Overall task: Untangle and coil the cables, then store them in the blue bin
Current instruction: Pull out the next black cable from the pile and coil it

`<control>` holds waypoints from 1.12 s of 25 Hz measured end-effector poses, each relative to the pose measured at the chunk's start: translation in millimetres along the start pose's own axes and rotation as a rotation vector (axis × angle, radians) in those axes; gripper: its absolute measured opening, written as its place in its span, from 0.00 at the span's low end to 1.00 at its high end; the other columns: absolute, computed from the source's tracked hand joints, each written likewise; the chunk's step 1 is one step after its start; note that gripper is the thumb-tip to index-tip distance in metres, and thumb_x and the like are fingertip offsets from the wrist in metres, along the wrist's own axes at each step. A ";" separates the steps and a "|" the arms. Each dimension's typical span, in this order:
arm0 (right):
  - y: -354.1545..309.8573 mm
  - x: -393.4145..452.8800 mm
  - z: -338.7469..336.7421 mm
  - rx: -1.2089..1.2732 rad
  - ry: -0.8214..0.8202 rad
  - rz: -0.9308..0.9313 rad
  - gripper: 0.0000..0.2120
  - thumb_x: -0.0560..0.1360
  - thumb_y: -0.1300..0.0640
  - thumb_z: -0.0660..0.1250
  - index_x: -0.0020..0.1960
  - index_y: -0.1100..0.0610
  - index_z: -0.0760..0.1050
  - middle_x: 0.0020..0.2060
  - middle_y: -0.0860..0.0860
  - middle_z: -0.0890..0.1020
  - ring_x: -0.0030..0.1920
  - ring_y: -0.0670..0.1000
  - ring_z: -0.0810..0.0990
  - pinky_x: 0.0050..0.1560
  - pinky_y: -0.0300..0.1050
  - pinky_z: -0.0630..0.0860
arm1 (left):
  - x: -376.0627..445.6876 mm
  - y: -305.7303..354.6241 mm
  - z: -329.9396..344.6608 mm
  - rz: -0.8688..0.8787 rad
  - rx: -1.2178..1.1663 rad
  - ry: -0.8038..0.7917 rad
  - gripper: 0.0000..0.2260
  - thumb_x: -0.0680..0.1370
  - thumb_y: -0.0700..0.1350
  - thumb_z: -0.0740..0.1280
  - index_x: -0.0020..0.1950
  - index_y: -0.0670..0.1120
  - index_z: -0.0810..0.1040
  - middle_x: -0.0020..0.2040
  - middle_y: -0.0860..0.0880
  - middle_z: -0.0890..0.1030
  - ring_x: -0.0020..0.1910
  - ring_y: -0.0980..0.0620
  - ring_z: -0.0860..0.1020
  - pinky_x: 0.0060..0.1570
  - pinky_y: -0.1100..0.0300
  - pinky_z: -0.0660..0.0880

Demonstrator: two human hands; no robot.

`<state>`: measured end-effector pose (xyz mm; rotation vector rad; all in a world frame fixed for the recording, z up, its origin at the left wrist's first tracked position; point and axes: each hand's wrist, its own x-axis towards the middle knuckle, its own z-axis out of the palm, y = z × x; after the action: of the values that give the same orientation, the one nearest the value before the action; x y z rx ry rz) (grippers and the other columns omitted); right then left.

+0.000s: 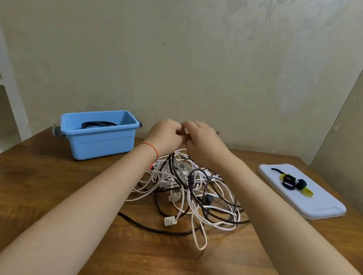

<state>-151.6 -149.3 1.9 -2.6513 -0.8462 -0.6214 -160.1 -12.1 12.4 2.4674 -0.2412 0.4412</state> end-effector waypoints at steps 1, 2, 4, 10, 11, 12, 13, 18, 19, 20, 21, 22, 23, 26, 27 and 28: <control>5.0 -0.2 -0.2 0.010 -0.067 0.066 0.18 0.75 0.58 0.57 0.60 0.58 0.77 0.53 0.57 0.81 0.56 0.60 0.76 0.57 0.54 0.71 | -2.4 -8.3 4.3 -0.008 -0.033 0.004 0.10 0.76 0.47 0.70 0.40 0.42 0.82 0.40 0.40 0.82 0.39 0.44 0.75 0.35 0.56 0.64; 9.5 -0.8 -1.0 0.033 -0.124 0.121 0.13 0.77 0.55 0.60 0.58 0.55 0.79 0.52 0.55 0.81 0.55 0.57 0.76 0.57 0.53 0.71 | -6.7 -16.4 7.4 -0.032 -0.071 0.007 0.12 0.75 0.50 0.72 0.39 0.43 0.80 0.38 0.42 0.81 0.37 0.47 0.74 0.36 0.57 0.66; 17.6 -3.1 -4.0 0.179 -0.133 0.186 0.09 0.78 0.51 0.66 0.53 0.53 0.82 0.45 0.51 0.83 0.49 0.54 0.79 0.51 0.48 0.72 | -15.9 -31.6 14.3 -0.123 -0.274 -0.026 0.14 0.74 0.54 0.74 0.41 0.44 0.77 0.37 0.47 0.79 0.36 0.51 0.75 0.39 0.56 0.74; 29.2 3.4 -6.1 0.474 0.200 0.383 0.08 0.79 0.56 0.66 0.46 0.58 0.82 0.41 0.51 0.82 0.44 0.50 0.76 0.42 0.42 0.67 | -32.3 -45.1 21.7 -0.209 -0.760 -0.495 0.09 0.82 0.44 0.65 0.56 0.42 0.82 0.52 0.44 0.86 0.50 0.46 0.84 0.53 0.50 0.80; 26.8 5.3 -6.2 0.506 0.223 0.390 0.08 0.79 0.57 0.66 0.47 0.59 0.82 0.40 0.52 0.81 0.43 0.49 0.76 0.40 0.40 0.68 | -32.3 -45.6 23.5 -0.167 -0.756 -0.553 0.10 0.81 0.42 0.65 0.60 0.42 0.81 0.54 0.44 0.85 0.51 0.46 0.84 0.52 0.52 0.79; 24.0 6.8 -6.6 0.547 0.262 0.398 0.09 0.80 0.57 0.65 0.48 0.60 0.82 0.39 0.52 0.81 0.41 0.48 0.75 0.39 0.38 0.68 | -32.7 -44.8 24.2 -0.142 -0.742 -0.593 0.11 0.81 0.41 0.66 0.62 0.42 0.80 0.55 0.44 0.85 0.52 0.46 0.84 0.51 0.53 0.79; 21.1 7.9 -9.0 0.596 0.327 0.406 0.08 0.80 0.58 0.65 0.49 0.61 0.82 0.38 0.51 0.80 0.39 0.47 0.74 0.39 0.37 0.68 | -30.7 -45.2 23.9 -0.135 -0.724 -0.602 0.11 0.81 0.42 0.66 0.62 0.42 0.80 0.55 0.45 0.85 0.52 0.47 0.84 0.50 0.54 0.79; 29.2 6.4 -35.3 0.646 0.625 0.451 0.09 0.80 0.57 0.64 0.45 0.57 0.80 0.30 0.48 0.75 0.31 0.44 0.69 0.34 0.42 0.65 | 1.5 -27.5 -11.4 -0.079 -0.716 -0.124 0.08 0.82 0.39 0.65 0.46 0.43 0.82 0.37 0.52 0.85 0.38 0.54 0.82 0.41 0.59 0.78; 31.6 5.1 -38.7 0.621 0.583 0.469 0.10 0.80 0.55 0.64 0.45 0.57 0.81 0.29 0.48 0.74 0.30 0.45 0.70 0.34 0.43 0.66 | 11.1 -17.8 -22.6 -0.052 -0.756 0.033 0.09 0.82 0.37 0.64 0.44 0.43 0.80 0.33 0.52 0.83 0.33 0.56 0.80 0.40 0.59 0.77; 32.1 4.5 -40.5 0.601 0.515 0.480 0.11 0.80 0.54 0.64 0.46 0.57 0.82 0.29 0.48 0.75 0.32 0.47 0.72 0.35 0.43 0.67 | 19.5 -7.0 -34.8 -0.004 -0.768 0.176 0.10 0.81 0.35 0.63 0.43 0.44 0.80 0.31 0.52 0.82 0.30 0.58 0.79 0.40 0.59 0.77; 30.9 4.4 -40.9 0.586 0.437 0.484 0.12 0.80 0.54 0.63 0.46 0.57 0.83 0.30 0.49 0.76 0.34 0.50 0.74 0.37 0.44 0.69 | 27.6 2.2 -44.1 0.055 -0.737 0.280 0.09 0.81 0.35 0.63 0.45 0.44 0.80 0.31 0.51 0.80 0.27 0.59 0.78 0.39 0.59 0.77; 29.1 4.7 -39.7 0.568 0.364 0.490 0.12 0.81 0.55 0.63 0.47 0.58 0.83 0.33 0.50 0.78 0.37 0.52 0.76 0.39 0.45 0.71 | 32.8 10.7 -50.7 0.114 -0.670 0.328 0.08 0.82 0.36 0.63 0.47 0.45 0.80 0.32 0.50 0.79 0.26 0.59 0.77 0.37 0.60 0.77; 28.3 5.3 -38.5 0.542 0.312 0.504 0.11 0.80 0.57 0.62 0.49 0.58 0.83 0.37 0.52 0.81 0.40 0.54 0.78 0.41 0.45 0.73 | 37.1 15.7 -52.3 0.160 -0.566 0.316 0.07 0.82 0.38 0.64 0.49 0.46 0.80 0.32 0.50 0.77 0.25 0.58 0.75 0.35 0.60 0.76; 24.3 3.5 -36.6 0.489 0.317 0.508 0.16 0.77 0.63 0.61 0.63 0.58 0.77 0.53 0.56 0.82 0.53 0.54 0.78 0.53 0.46 0.74 | 36.1 9.5 -36.3 0.186 -0.112 0.078 0.07 0.81 0.43 0.66 0.54 0.46 0.84 0.37 0.49 0.78 0.33 0.53 0.73 0.38 0.60 0.69; 20.7 2.2 -36.1 0.496 0.321 0.463 0.17 0.77 0.63 0.61 0.65 0.58 0.76 0.55 0.56 0.81 0.55 0.53 0.78 0.56 0.45 0.73 | 33.3 6.4 -25.6 0.197 -0.047 0.033 0.08 0.81 0.44 0.66 0.56 0.46 0.84 0.40 0.49 0.79 0.38 0.52 0.74 0.40 0.61 0.67; 15.7 2.0 -35.6 0.506 0.297 0.410 0.17 0.77 0.62 0.61 0.65 0.57 0.76 0.55 0.55 0.81 0.54 0.52 0.78 0.55 0.45 0.73 | 28.7 6.1 -15.3 0.203 -0.044 0.014 0.08 0.81 0.44 0.67 0.56 0.46 0.84 0.42 0.49 0.80 0.42 0.51 0.75 0.41 0.61 0.65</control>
<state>-151.8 -174.6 31.4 -2.1111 -0.3040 -0.5782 -139.0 -9.7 37.8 2.4058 -0.4938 0.5327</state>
